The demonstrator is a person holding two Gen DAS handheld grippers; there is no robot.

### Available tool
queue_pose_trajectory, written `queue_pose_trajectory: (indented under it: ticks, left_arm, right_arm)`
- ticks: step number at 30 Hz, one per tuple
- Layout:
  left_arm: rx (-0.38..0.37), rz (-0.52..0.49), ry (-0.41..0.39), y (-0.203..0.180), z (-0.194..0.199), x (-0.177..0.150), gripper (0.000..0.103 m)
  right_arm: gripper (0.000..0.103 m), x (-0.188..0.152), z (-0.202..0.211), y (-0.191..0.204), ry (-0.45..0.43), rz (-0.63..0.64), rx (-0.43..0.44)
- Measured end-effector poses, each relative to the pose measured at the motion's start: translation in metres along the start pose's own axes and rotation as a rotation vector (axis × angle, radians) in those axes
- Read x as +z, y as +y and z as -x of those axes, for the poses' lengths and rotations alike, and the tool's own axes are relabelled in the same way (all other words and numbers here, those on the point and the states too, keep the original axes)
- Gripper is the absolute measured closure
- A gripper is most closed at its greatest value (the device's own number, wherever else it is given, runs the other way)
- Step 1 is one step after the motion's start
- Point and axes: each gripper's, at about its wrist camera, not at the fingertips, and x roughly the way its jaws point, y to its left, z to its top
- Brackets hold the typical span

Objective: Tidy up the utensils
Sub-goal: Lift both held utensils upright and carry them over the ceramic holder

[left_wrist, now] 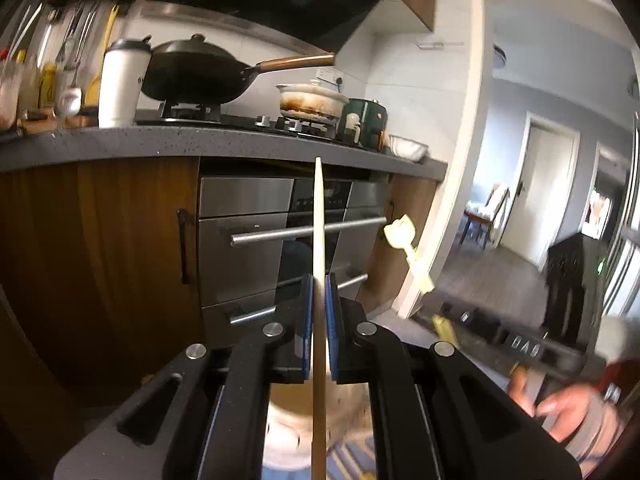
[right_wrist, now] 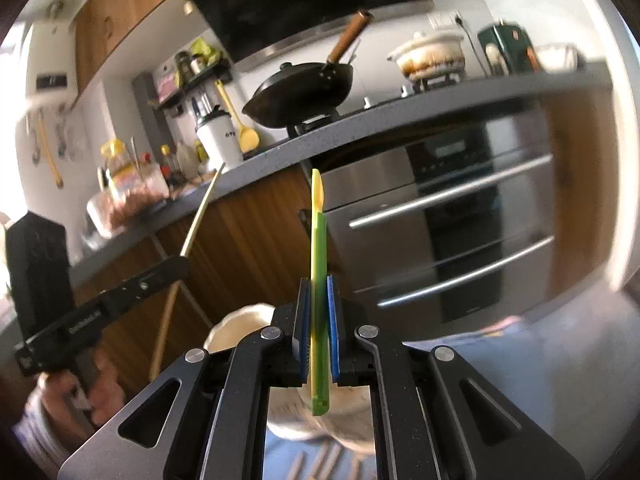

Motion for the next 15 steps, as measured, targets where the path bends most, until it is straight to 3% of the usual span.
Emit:
queue_pose_trajectory:
  ticks: [6, 15]
  left_arm:
    - [0.001, 0.013, -0.015, 0.005, -0.030, 0.006, 0.097]
    - [0.050, -0.015, -0.021, 0.009, -0.055, -0.011, 0.097]
  right_arm:
    - [0.094, -0.006, -0.026, -0.015, 0.007, -0.057, 0.019]
    - [0.094, -0.032, -0.037, -0.015, -0.004, 0.034, -0.037]
